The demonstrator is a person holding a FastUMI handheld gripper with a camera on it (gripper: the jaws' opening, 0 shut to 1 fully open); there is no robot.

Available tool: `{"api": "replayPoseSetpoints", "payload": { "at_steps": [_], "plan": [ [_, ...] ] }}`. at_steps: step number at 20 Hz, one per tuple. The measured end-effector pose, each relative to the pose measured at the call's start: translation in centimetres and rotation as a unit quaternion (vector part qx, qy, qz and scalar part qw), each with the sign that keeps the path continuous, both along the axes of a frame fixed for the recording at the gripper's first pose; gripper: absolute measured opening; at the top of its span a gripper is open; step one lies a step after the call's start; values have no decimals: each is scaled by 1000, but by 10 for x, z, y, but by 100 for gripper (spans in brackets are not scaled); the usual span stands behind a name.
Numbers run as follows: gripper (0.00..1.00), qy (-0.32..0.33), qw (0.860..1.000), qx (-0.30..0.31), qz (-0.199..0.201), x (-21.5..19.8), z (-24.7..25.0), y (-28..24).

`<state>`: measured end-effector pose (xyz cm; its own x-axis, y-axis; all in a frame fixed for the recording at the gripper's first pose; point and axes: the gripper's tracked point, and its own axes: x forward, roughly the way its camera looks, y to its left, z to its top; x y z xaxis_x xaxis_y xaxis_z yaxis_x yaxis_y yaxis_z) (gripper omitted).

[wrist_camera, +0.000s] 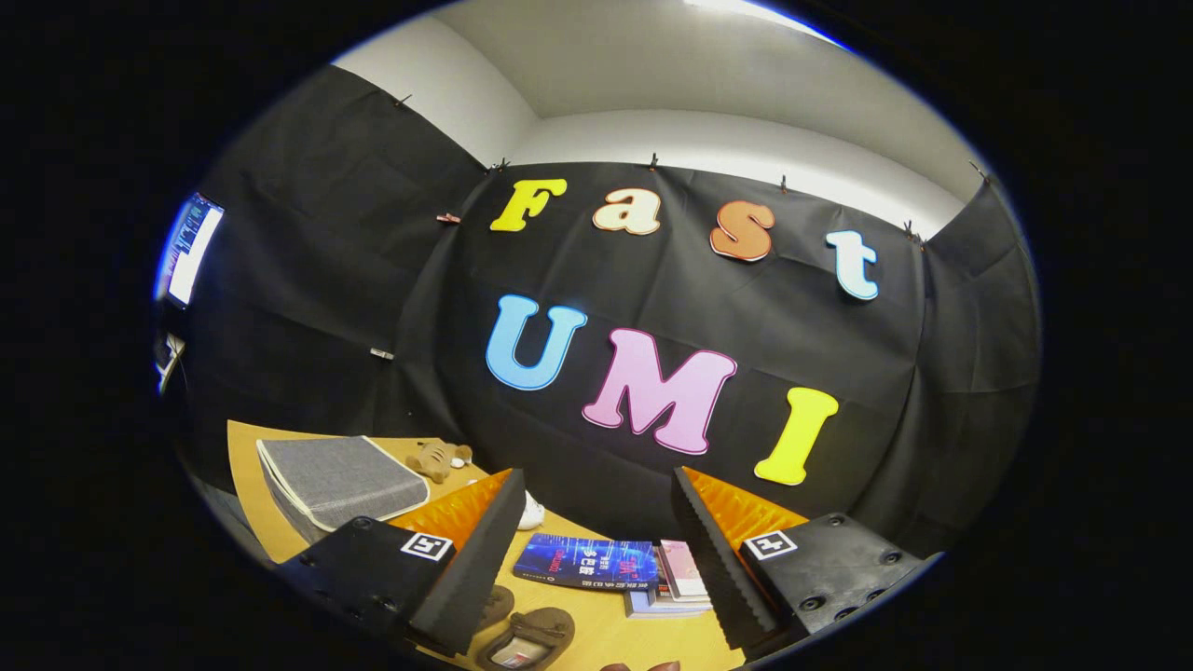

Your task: Open the storage box then place both shoes into the box .Put the left shoe in first, then the right shoe, with the right side of both shoes facing outward in a uniform manner.

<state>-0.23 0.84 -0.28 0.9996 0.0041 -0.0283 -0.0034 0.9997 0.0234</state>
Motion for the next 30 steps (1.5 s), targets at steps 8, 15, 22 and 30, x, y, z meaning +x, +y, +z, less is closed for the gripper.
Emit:
{"api": "replayPoseSetpoints", "payload": {
  "at_steps": [8,15,22,30],
  "plan": [
    [95,3,976,107,189,23,15,87],
    [94,113,848,374,358,61,-16,186],
    [94,267,700,531,395,93,-106,266],
    [87,365,557,642,379,120,-181,324]
  ]
}}
